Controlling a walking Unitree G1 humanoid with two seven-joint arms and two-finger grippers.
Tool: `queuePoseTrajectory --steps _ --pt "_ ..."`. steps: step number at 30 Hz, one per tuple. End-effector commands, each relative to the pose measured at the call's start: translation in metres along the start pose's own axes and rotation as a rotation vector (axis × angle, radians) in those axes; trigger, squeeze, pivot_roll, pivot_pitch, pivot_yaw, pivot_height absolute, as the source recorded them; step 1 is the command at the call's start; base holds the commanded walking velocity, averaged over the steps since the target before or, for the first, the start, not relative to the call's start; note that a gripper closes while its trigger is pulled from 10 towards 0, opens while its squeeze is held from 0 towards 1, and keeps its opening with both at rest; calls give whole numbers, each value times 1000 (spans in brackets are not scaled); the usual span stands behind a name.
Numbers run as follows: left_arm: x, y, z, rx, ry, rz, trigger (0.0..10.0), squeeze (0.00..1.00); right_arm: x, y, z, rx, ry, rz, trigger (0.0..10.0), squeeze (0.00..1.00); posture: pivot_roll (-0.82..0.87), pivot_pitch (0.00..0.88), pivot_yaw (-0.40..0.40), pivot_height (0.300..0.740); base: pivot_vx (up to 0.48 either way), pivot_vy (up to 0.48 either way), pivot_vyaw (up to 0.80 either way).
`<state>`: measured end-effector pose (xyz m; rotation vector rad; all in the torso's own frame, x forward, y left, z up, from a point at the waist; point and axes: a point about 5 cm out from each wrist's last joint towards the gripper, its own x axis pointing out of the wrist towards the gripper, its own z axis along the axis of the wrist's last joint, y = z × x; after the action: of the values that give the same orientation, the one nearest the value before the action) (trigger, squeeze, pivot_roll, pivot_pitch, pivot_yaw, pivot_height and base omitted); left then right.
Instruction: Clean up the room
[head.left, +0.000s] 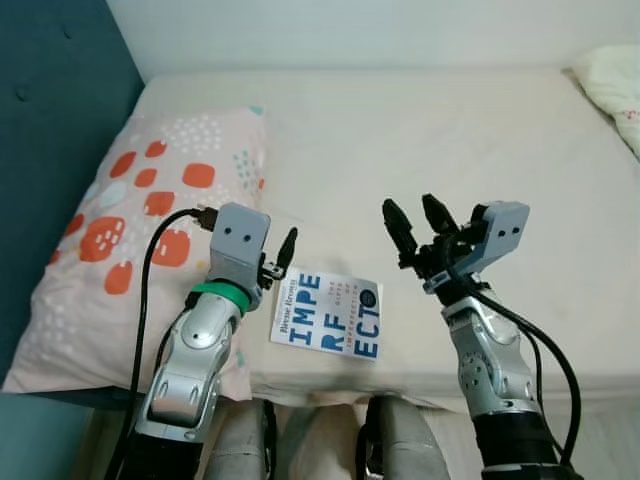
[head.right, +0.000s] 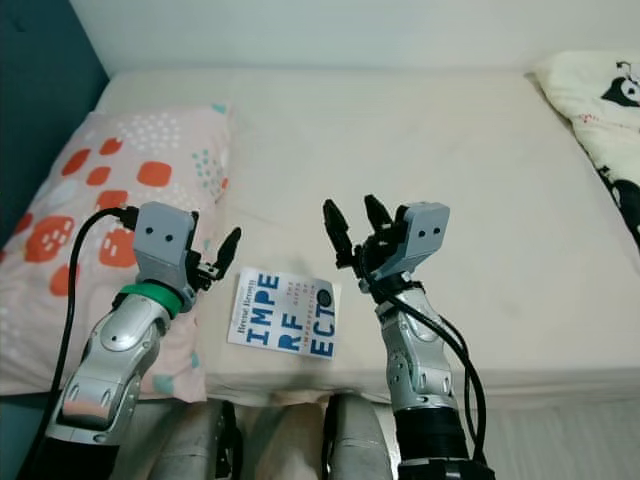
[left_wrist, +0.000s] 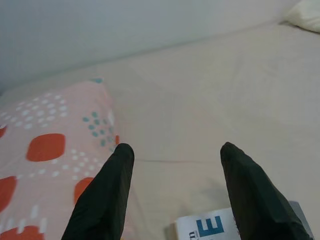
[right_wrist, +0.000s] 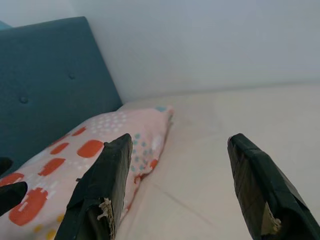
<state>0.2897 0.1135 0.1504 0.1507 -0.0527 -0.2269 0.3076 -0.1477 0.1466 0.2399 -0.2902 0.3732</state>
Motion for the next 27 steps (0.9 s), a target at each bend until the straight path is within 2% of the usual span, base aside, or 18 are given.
queuePoseTrajectory --steps 1,11,27 --pt "0 0 -7 -13 23 5 10000 0 -4 -1 -3 -8 27 -8 10000 0 24 36 30 698 0 0 0" --pt "2 -2 -9 -16 26 3 10000 0 -3 -2 -4 -12 42 -17 10000 0 32 31 28 737 0 0 0" --pt "3 -6 -17 -20 56 -23 10000 0 -4 -2 -10 -10 69 -43 10000 0 29 34 27 740 0 0 0"
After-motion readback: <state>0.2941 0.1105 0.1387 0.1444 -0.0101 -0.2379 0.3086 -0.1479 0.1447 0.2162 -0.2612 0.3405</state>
